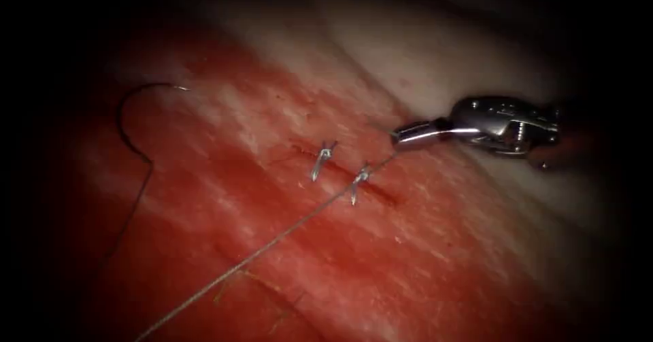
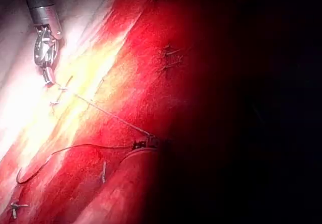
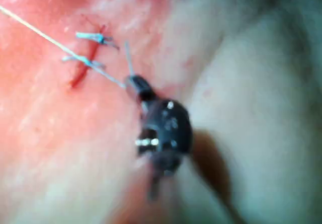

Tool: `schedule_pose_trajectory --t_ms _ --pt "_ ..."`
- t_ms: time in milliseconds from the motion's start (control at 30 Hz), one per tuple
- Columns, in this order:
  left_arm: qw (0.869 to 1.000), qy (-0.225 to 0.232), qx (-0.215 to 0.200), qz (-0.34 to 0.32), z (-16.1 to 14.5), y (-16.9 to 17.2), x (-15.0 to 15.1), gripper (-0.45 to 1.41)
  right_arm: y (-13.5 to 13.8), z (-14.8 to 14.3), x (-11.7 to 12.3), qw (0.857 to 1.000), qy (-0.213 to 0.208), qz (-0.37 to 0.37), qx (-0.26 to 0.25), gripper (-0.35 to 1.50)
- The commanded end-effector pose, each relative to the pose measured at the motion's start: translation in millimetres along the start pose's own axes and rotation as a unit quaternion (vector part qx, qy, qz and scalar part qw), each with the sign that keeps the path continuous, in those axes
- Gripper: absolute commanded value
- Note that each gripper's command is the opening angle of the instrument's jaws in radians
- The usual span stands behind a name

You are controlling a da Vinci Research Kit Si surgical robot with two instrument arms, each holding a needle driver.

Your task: Wound Closure

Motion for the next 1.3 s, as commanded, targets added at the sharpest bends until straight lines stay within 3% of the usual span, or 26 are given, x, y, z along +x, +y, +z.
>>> schedule_pose_trajectory --t_ms 33,367,500,800,833,867,967,1000,1200,1300 --pt "1.000 0.003 -0.004 0.001 0.8 0.6 0.3 -0.45 0.0 0.6 -0.5 1.000 0.000 -0.005 -0.002 -0.35" --pt "1.000 0.009 -0.026 0.004 0.8 0.2 0.7 -0.45 -0.2 0.3 -0.8 1.000 0.002 -0.011 -0.001 -0.35" --pt "0.999 0.032 0.002 -0.003 0.1 -2.2 1.8 -0.45 -1.5 1.4 0.2 0.999 0.042 -0.004 0.006 -0.35" --pt "0.995 0.077 0.062 -0.020 -1.1 -8.8 4.2 -0.45 -3.4 1.5 2.6 0.996 0.088 0.010 0.011 -0.35" --pt "0.994 0.081 0.067 -0.021 -1.0 -9.7 4.6 -0.45 -3.4 1.7 2.7 0.995 0.097 0.011 0.010 -0.10" --pt "0.994 0.085 0.071 -0.018 -1.0 -10.4 4.8 -0.45 -3.5 1.8 2.7 0.995 0.103 0.011 0.010 0.39" --pt "0.991 0.099 0.087 -0.015 -0.6 -12.8 5.9 -0.45 -3.4 1.9 2.7 0.993 0.113 0.014 -0.012 1.06" --pt "0.991 0.102 0.090 -0.012 -0.4 -13.6 6.2 -0.45 -3.4 1.9 2.7 0.993 0.113 0.015 -0.023 1.20" --pt "0.987 0.118 0.112 0.000 0.5 -18.9 7.4 -0.45 -3.3 1.0 2.9 0.991 0.114 0.024 -0.064 1.48" --pt "0.985 0.120 0.122 0.003 0.7 -21.6 7.9 -0.45 -3.2 -0.4 3.0 0.990 0.115 0.028 -0.075 1.48"
